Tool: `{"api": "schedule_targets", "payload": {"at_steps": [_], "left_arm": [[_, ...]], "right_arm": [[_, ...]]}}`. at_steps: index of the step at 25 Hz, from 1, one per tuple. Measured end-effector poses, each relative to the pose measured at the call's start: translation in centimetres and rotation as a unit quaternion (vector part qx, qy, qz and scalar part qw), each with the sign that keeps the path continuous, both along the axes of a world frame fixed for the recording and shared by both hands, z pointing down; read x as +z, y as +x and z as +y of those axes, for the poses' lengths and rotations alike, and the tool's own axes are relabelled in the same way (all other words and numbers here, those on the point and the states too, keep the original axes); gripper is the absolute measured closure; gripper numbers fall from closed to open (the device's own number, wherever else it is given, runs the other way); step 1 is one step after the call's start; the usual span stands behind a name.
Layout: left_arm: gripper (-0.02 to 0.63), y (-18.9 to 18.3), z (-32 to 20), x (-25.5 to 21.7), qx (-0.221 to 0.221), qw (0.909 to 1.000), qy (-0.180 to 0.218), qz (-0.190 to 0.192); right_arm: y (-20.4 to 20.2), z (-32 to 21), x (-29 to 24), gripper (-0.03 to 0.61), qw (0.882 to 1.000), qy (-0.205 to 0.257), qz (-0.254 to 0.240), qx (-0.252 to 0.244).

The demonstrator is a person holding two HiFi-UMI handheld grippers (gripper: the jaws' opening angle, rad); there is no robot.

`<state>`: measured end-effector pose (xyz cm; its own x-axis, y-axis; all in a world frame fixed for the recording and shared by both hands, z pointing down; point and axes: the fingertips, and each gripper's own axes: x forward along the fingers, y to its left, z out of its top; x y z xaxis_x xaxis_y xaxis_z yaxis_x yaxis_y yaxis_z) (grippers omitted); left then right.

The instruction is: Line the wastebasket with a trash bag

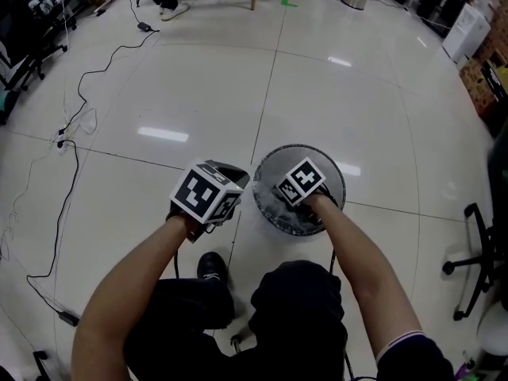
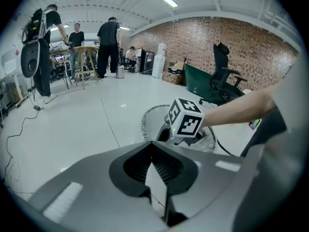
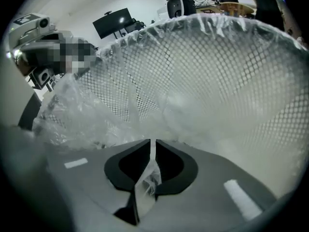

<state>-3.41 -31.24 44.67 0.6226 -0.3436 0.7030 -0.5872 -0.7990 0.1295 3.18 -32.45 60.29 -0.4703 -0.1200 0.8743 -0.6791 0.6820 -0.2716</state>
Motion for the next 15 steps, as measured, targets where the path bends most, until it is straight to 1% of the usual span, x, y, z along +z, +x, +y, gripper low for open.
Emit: {"api": "schedule_targets", "payload": {"at_steps": [4, 9, 15], "left_arm": [[0.603, 0.5, 0.2, -0.2, 0.004, 1.0000, 0.002, 0.001], [0.603, 0.7, 0.3, -0.8, 0.003, 0.9999, 0.010, 0.003], [0.603, 0.0, 0.0, -1.8, -0.003, 0.9996, 0.026, 0.003]], "right_arm": [[0.0, 0.0, -0.5, 0.541, 1.000, 0.007, -0.005, 0.006], [-0.4, -0.8, -2.5, 0.543, 0.999, 0.032, -0.014, 0.008], [-0.6, -1.9, -7.2, 0.545, 0.997, 0.072, -0.031, 0.009]]}}
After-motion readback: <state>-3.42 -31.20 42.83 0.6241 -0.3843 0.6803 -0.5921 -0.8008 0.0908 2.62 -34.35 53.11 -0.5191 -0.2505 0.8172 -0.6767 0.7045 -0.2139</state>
